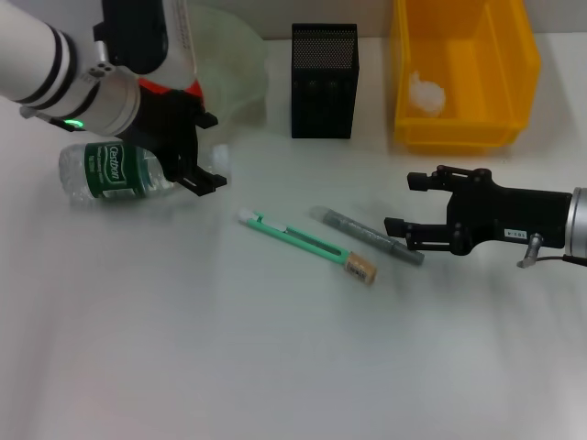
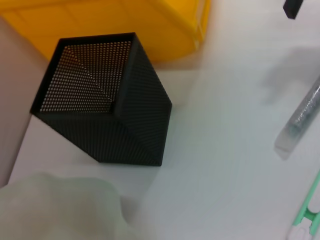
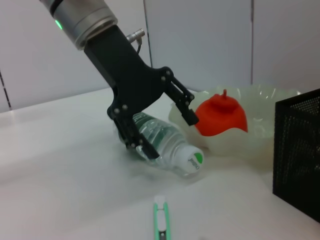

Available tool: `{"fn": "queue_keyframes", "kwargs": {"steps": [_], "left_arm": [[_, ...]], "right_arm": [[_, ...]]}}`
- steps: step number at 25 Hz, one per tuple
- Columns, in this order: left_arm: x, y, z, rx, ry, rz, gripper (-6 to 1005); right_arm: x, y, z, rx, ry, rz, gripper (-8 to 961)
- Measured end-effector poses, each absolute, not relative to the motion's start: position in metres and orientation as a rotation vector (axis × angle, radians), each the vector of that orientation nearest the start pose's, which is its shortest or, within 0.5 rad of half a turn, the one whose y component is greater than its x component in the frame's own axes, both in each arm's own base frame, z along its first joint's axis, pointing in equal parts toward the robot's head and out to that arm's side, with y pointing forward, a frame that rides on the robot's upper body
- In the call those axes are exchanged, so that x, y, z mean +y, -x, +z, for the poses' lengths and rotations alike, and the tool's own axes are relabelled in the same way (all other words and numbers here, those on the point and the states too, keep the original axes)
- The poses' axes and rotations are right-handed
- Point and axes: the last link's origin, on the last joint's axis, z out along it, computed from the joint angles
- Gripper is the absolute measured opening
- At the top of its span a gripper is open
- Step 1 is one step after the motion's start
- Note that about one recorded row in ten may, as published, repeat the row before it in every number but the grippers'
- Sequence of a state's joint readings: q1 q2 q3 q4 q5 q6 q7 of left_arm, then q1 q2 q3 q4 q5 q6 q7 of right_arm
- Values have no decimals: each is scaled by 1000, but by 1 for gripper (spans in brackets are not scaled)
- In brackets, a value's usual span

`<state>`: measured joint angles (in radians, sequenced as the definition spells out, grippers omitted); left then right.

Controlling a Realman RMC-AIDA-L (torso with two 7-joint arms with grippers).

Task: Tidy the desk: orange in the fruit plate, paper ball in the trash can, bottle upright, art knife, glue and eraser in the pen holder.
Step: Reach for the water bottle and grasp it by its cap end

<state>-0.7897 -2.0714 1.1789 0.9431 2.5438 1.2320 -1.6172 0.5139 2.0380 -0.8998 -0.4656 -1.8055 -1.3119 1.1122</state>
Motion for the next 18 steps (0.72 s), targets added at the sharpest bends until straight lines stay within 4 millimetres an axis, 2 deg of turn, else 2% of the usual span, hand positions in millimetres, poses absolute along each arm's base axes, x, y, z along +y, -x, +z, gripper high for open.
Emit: {"fn": "queue_keyframes", "kwargs": {"steps": [7,18], "left_arm": [[418,184,-23,187,2759,509,782],[419,195,-33,212,2738,595,771]], "right_arm": [[333,-287,-30,480,2654,564,780],[333,-285,-32,484,2653,572,774]]}}
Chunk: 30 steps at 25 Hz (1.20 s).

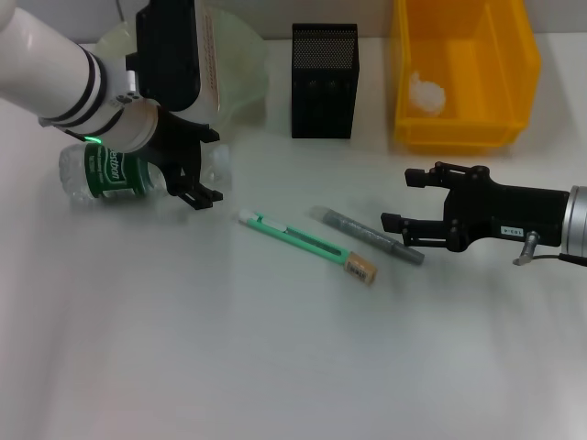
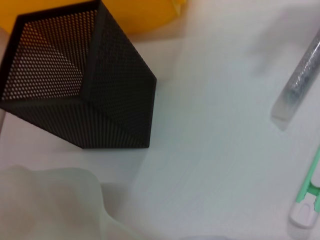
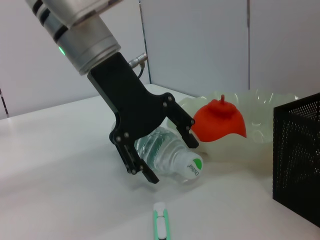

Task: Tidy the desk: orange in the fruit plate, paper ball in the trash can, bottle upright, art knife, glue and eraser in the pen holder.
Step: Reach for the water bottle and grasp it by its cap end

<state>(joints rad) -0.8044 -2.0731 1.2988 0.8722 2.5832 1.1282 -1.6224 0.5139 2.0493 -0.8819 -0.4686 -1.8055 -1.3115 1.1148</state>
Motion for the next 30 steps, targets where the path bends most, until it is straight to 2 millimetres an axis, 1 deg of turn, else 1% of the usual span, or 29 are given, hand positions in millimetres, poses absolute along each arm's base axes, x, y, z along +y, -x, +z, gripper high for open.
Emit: {"fn": "queue_keyframes", "kwargs": {"steps": [7,15,21,30], "left_arm": [[421,196,-37,211,2733,619,764],[417,193,-41,204,2744,640,757],[414,191,-40,190,2758,638,751],[416,192,-41,193,2751,642,742]], "right_arm": [[333,-285,-32,483,2653,572,770],[334,-285,-30,481,2652,569,766],[334,-286,-30,479,2651,567,763],[335,-285,-29,475,2651,566,758]]}}
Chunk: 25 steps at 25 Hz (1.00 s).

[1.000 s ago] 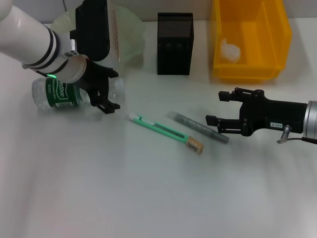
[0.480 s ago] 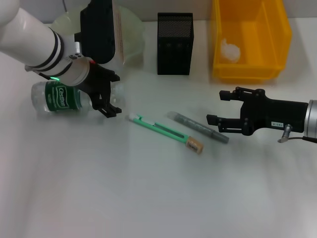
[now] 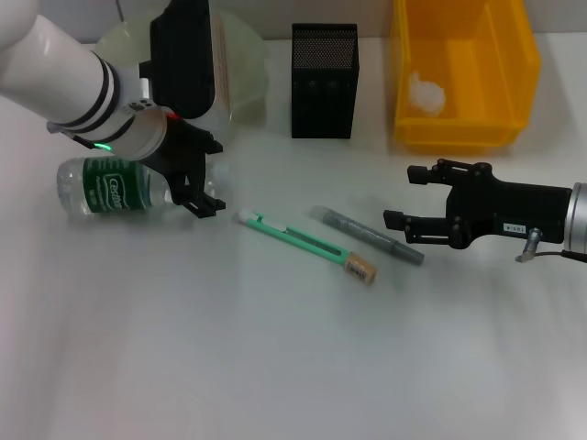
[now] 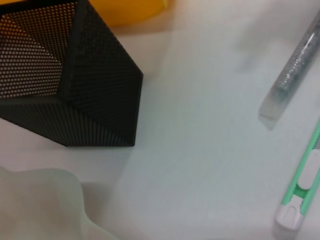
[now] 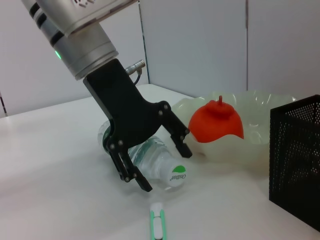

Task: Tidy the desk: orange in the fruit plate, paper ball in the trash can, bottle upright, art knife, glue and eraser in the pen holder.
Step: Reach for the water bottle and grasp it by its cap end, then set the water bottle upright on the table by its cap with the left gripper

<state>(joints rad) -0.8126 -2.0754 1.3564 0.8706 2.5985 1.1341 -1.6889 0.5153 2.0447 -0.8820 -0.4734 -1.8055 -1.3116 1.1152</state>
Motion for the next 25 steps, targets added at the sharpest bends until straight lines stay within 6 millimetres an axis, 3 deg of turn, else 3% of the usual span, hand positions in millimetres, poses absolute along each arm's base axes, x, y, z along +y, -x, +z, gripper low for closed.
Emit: {"fn": "queue_keyframes", "kwargs": {"steps": [5,15,25], "left_arm": [[415,194,-44,217,2746,692,737],[414,194,-48,233,2734,737,534],[411,181,-43,195,2765,683,455]], "right_arm": [[335,-285,-29,474,2650,567,755],[336,-285,-27,479,2642,571,750],[337,-284,-27,477,2643,572,744]]}}
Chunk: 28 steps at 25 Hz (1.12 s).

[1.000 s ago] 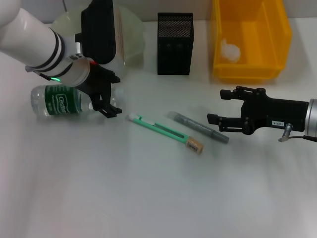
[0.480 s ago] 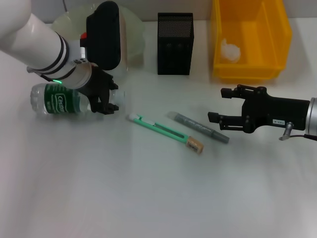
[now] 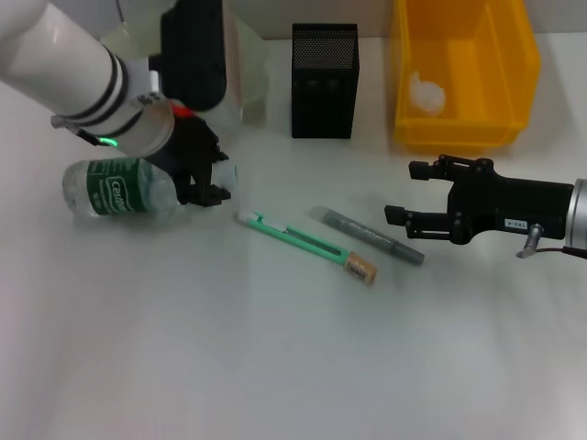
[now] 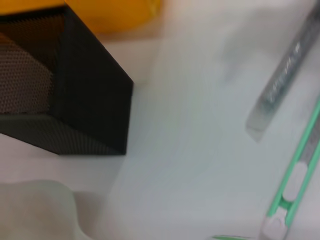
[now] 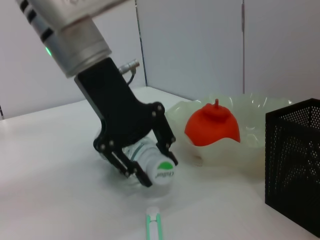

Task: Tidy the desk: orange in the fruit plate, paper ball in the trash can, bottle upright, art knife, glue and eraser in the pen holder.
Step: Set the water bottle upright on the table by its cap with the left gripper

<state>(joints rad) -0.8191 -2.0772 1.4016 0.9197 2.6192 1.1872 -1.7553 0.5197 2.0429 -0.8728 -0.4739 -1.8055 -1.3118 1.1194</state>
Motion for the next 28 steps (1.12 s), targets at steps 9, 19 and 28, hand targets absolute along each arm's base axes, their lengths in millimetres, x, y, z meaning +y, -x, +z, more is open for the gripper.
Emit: {"fn": "queue_keyframes", "kwargs": {"steps": [9,19,28], "left_arm": [[412,167,-2,-43,2800,338,446],[413,178,31,-251,2759,72,443],[405,198,64,-395,2698,-165,441]], "right_arm": [[337,-283,-27,472,2649,579,740],[337,-280,-29,460,2667,578,734],[335,-274,-32,438,2694,603,729]]}}
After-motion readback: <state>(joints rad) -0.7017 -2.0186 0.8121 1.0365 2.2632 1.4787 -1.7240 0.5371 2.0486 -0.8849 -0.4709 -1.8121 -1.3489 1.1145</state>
